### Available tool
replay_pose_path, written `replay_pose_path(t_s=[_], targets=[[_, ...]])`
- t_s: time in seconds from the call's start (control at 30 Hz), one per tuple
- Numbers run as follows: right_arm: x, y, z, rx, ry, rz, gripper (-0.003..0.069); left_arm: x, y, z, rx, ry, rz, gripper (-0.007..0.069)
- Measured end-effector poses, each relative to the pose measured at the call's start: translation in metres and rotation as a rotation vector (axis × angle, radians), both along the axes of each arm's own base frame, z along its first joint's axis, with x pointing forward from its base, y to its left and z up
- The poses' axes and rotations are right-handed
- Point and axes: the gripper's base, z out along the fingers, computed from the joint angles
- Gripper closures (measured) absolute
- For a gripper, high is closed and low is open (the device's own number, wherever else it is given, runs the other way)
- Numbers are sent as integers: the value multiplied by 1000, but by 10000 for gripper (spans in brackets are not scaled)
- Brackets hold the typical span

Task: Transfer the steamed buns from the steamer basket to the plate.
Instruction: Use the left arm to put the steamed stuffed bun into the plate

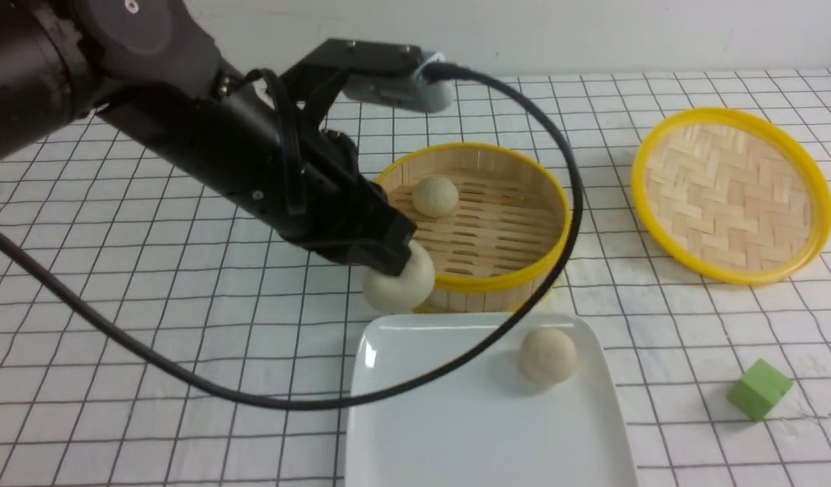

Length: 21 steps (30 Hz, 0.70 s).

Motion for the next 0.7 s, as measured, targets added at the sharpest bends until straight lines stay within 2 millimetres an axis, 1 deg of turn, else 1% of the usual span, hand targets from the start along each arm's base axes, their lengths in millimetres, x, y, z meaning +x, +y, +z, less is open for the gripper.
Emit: replay_pose_path(t_s=[0.03, 0.1, 0.2, 0.23, 0.27, 0.3, 0.37, 0.4, 0.43, 0.47, 0.7], targets=[[0, 0, 0, 0, 1, 0, 420, 1, -1, -10, 6, 28, -8, 602], [0, 0, 0, -1, 1, 0, 420, 3, -6, -23, 7, 62, -30, 602], [0, 0, 0, -1, 1, 0, 420, 9, -22, -50, 23, 103, -97, 600], [0, 0, 0, -1, 1, 0, 420, 9, -24, -52, 24, 100, -110, 600], [0, 0, 0, 0, 1, 0, 420, 11, -30, -62, 30, 116, -128, 600], [0, 0, 0, 0, 1, 0, 420, 11, -43, -78, 41, 129, -164, 600], [0, 0, 0, 0, 1, 0, 420, 12, -57, -95, 54, 131, -196, 600], [0, 0, 0, 0, 1, 0, 420, 12, -58, -96, 56, 129, -199, 600], [0, 0, 0, 0, 1, 0, 420, 12, -65, -105, 61, 115, -211, 600], [0, 0, 0, 0, 1, 0, 420, 14, -69, -109, 58, 94, -211, 600], [0, 0, 0, -1, 2, 0, 420, 29, -73, -116, 51, -24, -154, 600]])
